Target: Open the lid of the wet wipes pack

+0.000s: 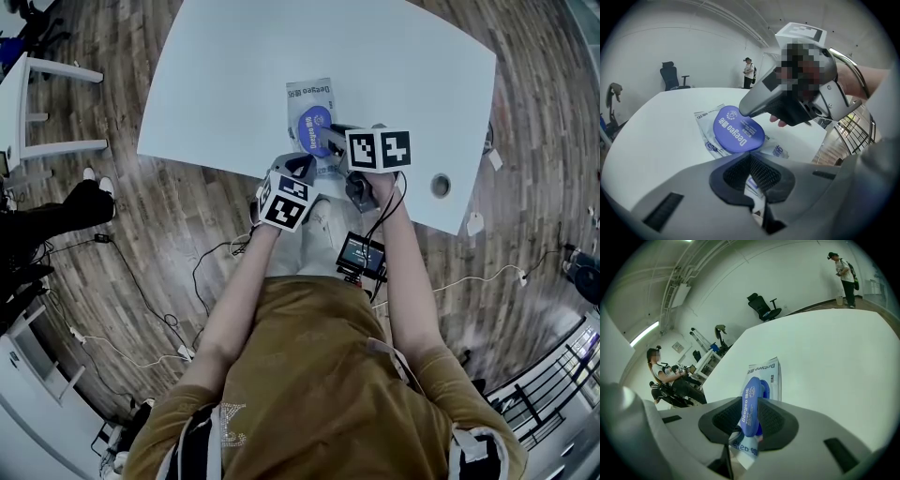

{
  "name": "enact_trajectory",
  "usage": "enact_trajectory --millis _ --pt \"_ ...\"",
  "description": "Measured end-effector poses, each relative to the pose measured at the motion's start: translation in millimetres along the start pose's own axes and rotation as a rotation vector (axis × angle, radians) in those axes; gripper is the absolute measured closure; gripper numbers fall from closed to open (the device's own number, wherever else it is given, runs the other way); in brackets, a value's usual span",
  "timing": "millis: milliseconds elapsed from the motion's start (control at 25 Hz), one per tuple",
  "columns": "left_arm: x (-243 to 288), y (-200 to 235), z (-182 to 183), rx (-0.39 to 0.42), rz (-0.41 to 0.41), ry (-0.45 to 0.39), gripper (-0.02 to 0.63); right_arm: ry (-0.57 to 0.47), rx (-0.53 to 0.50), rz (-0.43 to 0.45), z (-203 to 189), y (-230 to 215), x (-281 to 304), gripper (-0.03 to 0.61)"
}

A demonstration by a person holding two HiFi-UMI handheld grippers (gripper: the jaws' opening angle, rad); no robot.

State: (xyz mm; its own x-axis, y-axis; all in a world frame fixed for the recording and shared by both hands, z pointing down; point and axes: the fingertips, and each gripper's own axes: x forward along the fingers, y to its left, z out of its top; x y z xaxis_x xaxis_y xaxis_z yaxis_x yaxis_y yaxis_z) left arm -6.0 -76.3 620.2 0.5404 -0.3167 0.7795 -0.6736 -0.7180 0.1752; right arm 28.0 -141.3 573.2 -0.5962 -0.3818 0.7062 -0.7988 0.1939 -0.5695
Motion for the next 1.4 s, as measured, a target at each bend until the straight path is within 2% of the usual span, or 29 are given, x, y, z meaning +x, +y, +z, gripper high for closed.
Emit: enact_trajectory --millis 640,1080,1360,1400 --pt "-12.1 11.5 2.4 -0.048 0.045 -0.087 0.612 -0.049 0.001 0.044 6.1 13.2 -3.3 0.472" --pt "-30.3 36.8 29.6 -0.119 0.117 -0.225 0.612 -0.122 -0.008 0.051 13.4 24.1 -4.5 0.473" --pt "-39.2 50.4 36.9 -0.156 0.137 -0.265 0.612 -0.150 0.010 0.042 15.2 27.4 -3.8 0.475" --pt "-40.3 52.0 37.5 -0.163 0.138 -0.271 0.612 -0.151 0.009 0.039 15.1 27.7 -3.5 0.493"
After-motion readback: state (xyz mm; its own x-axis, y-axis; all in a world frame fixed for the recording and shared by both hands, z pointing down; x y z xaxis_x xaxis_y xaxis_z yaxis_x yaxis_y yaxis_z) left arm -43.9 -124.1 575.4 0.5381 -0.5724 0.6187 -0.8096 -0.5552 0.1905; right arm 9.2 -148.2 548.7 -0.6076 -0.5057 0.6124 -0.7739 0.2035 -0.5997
